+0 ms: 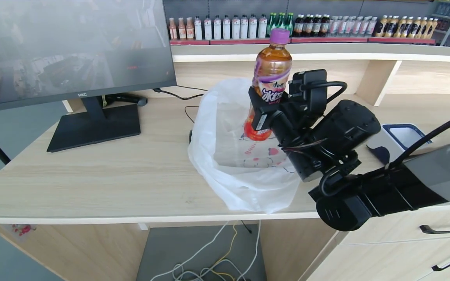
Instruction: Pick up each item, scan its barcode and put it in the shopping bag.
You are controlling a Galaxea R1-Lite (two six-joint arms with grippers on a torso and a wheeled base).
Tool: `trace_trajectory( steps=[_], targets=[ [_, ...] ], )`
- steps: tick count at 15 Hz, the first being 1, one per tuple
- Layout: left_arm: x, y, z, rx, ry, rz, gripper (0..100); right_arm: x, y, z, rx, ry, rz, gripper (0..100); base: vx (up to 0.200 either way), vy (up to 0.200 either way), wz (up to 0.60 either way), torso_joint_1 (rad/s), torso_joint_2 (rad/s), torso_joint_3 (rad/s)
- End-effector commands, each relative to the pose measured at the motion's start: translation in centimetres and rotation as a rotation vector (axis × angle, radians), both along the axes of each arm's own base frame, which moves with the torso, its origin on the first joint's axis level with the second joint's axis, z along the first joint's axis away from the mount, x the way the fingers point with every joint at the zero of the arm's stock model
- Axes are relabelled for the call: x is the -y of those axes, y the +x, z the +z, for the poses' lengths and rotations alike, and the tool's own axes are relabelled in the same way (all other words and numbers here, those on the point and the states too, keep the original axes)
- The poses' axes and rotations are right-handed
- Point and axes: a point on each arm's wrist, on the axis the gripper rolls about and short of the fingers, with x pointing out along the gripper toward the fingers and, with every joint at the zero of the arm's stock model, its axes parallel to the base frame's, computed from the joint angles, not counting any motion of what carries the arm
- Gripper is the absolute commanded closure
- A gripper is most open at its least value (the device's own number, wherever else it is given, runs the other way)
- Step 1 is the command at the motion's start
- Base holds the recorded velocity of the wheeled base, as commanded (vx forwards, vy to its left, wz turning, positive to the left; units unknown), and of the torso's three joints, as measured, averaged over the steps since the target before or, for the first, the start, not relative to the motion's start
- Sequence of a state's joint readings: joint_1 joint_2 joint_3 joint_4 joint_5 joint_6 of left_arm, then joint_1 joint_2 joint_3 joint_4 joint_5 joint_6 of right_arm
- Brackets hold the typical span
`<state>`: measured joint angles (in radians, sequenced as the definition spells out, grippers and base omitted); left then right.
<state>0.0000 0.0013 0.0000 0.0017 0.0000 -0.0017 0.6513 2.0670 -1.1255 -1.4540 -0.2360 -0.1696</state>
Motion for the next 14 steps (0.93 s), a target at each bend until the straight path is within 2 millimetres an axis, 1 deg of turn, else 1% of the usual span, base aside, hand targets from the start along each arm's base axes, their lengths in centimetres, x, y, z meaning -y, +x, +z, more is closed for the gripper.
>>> trace_trajectory(
  steps=[1, 6, 10, 14],
  targets=[
    [0.0, 0.0, 0.0, 0.0, -0.001, 0.0, 0, -0.9, 0.7, -1.1, -0.012, -0.01, 0.01, 100, 0.0, 0.0, 0.0, 0.0, 0.0, 0.0],
    [0.0, 0.0, 0.0, 0.0, 0.0, 0.0, 0, -1.7, 1.7, -3.1, -0.044, -0.037, 0.023, 100, 0.0, 0.0, 0.0, 0.0, 0.0, 0.0],
    [0.0, 0.0, 0.0, 0.0, 0.0, 0.002, 0, -2.1, 1.7, -4.1, -0.064, -0.047, 0.029, 100, 0.0, 0.0, 0.0, 0.0, 0.0, 0.0],
    [0.0, 0.0, 0.0, 0.0, 0.0, 0.0, 0, -2.3, 1.7, -4.3, -0.065, -0.047, 0.034, 100, 0.0, 0.0, 0.0, 0.0, 0.0, 0.0]
  ],
)
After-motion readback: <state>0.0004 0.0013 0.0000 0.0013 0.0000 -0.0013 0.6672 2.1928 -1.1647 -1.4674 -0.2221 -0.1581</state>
